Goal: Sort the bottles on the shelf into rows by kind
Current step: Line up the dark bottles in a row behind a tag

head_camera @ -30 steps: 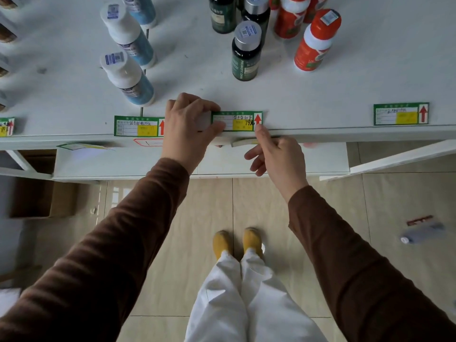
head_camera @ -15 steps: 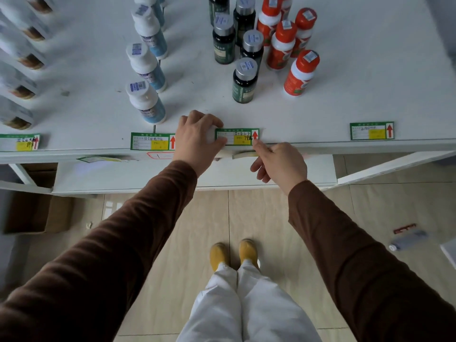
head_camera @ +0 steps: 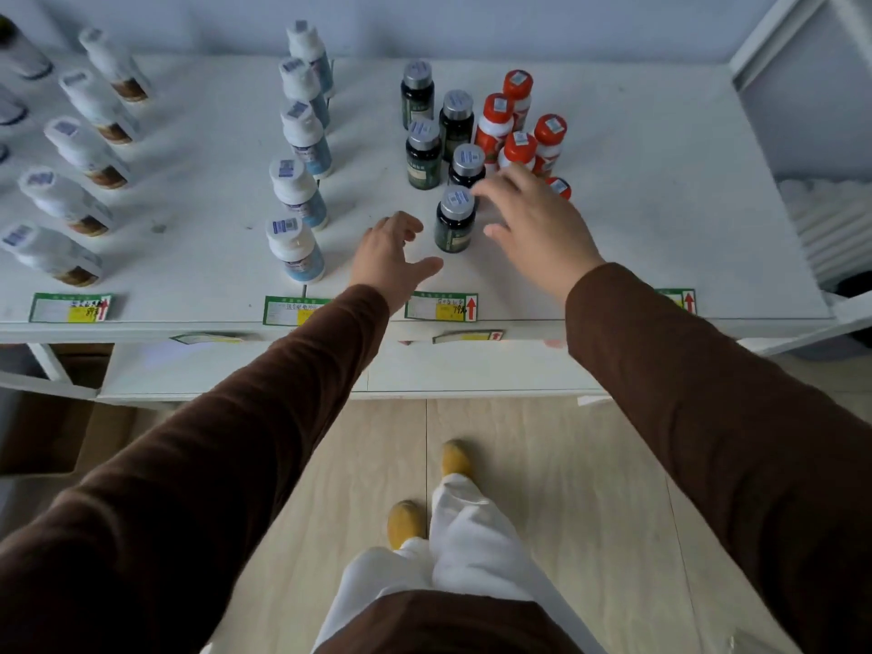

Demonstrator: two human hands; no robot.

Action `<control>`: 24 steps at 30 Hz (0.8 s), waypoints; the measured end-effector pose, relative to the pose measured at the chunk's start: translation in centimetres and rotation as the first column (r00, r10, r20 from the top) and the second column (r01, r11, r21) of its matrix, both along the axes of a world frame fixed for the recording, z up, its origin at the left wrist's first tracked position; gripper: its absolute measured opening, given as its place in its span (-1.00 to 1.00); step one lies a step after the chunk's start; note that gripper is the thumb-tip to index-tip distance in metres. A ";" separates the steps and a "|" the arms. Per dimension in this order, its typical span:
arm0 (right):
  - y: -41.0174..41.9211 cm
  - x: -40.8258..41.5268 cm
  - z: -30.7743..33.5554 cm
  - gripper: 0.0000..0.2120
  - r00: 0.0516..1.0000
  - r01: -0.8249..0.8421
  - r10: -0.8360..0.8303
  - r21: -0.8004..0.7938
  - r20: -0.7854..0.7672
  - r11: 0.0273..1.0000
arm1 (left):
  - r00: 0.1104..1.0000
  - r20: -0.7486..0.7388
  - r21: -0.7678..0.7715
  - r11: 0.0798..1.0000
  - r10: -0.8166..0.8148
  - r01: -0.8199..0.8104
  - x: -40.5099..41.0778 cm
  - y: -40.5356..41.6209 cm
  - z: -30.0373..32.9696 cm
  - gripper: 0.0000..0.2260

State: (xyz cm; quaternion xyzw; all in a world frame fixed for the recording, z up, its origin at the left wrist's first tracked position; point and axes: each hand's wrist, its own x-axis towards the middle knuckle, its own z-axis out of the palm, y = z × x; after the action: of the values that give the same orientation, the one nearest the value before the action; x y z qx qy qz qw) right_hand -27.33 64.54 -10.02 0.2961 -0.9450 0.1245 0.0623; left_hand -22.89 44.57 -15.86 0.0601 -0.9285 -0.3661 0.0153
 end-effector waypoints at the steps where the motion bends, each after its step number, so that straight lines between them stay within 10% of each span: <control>1: -0.3 -1.1 0.1 -0.58 0.999 -0.053 0.053 0.038 -0.005 0.998 | 1.000 0.002 0.010 1.000 0.012 -0.012 -0.7 0.7 -0.1 -0.57; 12: -2.1 -6.3 0.7 -0.60 0.917 -0.313 0.273 0.101 0.289 0.944 | 0.994 0.069 0.307 0.947 0.082 -0.100 -4.1 3.5 -1.0 -0.57; 19: -1.2 -8.9 4.5 -0.65 0.807 0.054 0.151 -0.326 0.571 0.944 | 0.953 0.173 0.937 0.340 -0.249 -0.082 -3.3 -0.1 3.7 -0.75; 24: -1.2 -8.7 5.5 -0.59 0.751 0.173 0.168 -0.436 0.638 0.883 | 0.926 0.161 0.958 0.281 -0.342 -0.063 -3.6 -1.0 5.2 -0.65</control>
State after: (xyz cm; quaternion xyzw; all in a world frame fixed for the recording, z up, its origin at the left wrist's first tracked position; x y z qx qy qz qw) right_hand -35.99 63.31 -4.50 0.2075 -0.8466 0.4450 -0.2053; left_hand -26.51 43.59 -10.62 0.0358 -0.5170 -0.8279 -0.2147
